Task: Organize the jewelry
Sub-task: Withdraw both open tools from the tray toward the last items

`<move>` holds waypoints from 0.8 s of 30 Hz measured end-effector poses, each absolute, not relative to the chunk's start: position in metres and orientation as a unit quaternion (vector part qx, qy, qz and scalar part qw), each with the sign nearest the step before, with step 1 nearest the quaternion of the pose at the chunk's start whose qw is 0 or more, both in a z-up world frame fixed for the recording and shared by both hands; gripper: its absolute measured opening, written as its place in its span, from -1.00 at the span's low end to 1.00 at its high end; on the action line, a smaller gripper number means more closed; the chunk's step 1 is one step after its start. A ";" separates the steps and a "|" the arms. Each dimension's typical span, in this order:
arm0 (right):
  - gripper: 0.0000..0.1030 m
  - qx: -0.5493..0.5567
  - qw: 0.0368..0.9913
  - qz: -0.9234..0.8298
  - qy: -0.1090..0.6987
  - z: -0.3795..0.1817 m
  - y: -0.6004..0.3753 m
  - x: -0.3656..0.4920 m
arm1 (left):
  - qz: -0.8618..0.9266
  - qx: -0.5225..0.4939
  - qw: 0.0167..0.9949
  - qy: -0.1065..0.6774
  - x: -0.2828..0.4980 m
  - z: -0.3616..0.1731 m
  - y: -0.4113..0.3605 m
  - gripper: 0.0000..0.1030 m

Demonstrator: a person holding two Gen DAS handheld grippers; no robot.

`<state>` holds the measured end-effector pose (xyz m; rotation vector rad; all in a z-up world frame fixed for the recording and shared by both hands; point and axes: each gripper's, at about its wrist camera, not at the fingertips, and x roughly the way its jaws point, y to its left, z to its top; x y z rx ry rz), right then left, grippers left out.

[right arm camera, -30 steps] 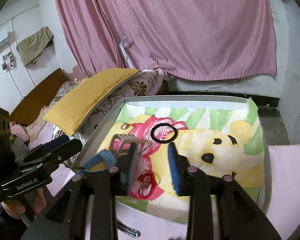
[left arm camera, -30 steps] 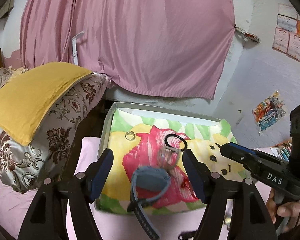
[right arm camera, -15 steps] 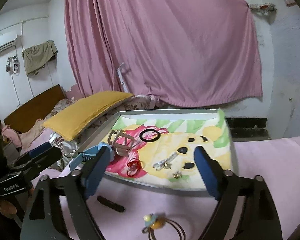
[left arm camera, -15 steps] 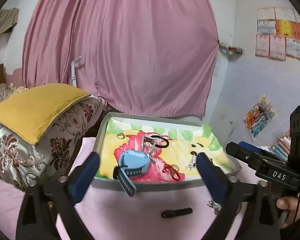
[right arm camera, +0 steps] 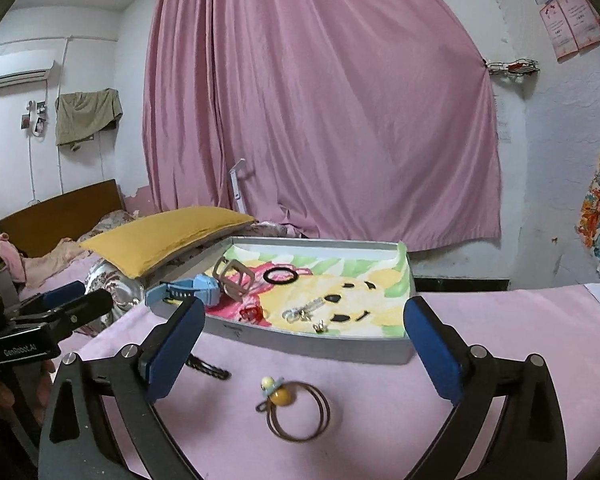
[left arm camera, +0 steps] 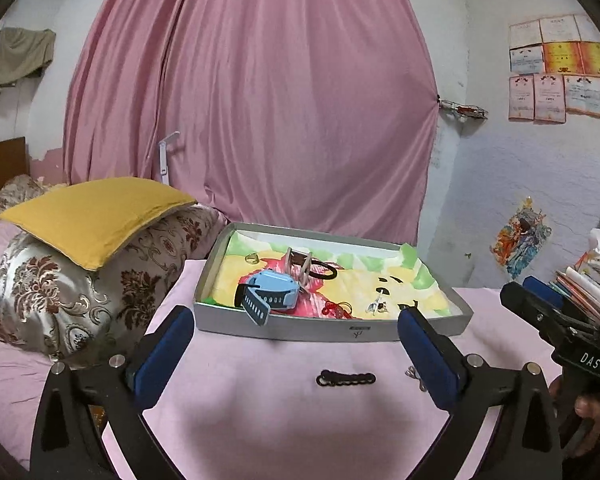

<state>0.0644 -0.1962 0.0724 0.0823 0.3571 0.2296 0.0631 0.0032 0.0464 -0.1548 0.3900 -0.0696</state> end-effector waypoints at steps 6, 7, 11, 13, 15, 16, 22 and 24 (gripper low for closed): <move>0.90 0.014 0.969 0.118 0.215 0.063 -0.201 0.064 | -0.046 -0.057 0.973 0.218 0.062 0.039 -0.002 0.98; 0.90 0.007 0.966 0.120 0.227 0.061 -0.200 0.066 | -0.052 -0.052 0.971 0.227 0.064 0.037 -0.003 0.98; 0.90 -0.015 0.951 0.136 0.278 0.052 -0.197 0.077 | -0.080 -0.049 0.957 0.274 0.074 0.030 -0.007 0.98; 0.90 -0.018 0.942 0.146 0.303 0.046 -0.197 0.084 | -0.093 -0.048 0.946 0.306 0.084 0.026 -0.009 0.98; 0.89 -0.016 0.933 0.157 0.324 0.040 -0.196 0.091 | -0.096 -0.044 0.940 0.324 0.091 0.020 -0.011 0.98; 0.89 -0.016 0.928 0.162 0.334 0.037 -0.195 0.094 | -0.099 -0.041 0.937 0.332 0.094 0.018 -0.011 0.98; 0.52 -0.035 0.904 0.189 0.382 0.018 -0.183 0.113 | -0.138 -0.033 0.914 0.379 0.116 0.002 -0.014 0.44; 0.32 -0.033 0.898 0.194 0.394 0.014 -0.181 0.119 | -0.149 -0.032 0.905 0.397 0.124 -0.005 -0.016 0.27</move>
